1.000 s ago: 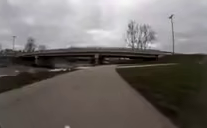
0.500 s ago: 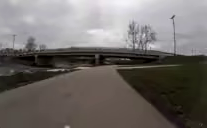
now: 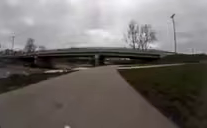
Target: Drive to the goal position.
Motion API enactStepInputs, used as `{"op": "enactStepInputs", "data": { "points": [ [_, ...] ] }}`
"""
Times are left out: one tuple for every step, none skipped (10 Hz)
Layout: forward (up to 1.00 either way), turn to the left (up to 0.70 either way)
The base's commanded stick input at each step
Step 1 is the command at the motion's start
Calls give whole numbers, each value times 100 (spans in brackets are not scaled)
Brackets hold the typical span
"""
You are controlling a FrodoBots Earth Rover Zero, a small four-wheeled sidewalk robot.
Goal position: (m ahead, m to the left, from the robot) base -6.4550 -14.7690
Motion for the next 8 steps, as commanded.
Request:
{"op": "enactStepInputs", "data": {
  "points": [
    [100,0],
    [100,0],
    [100,0],
    [100,0],
    [100,0],
    [100,0],
    [100,0],
    [100,0]
  ]
}}
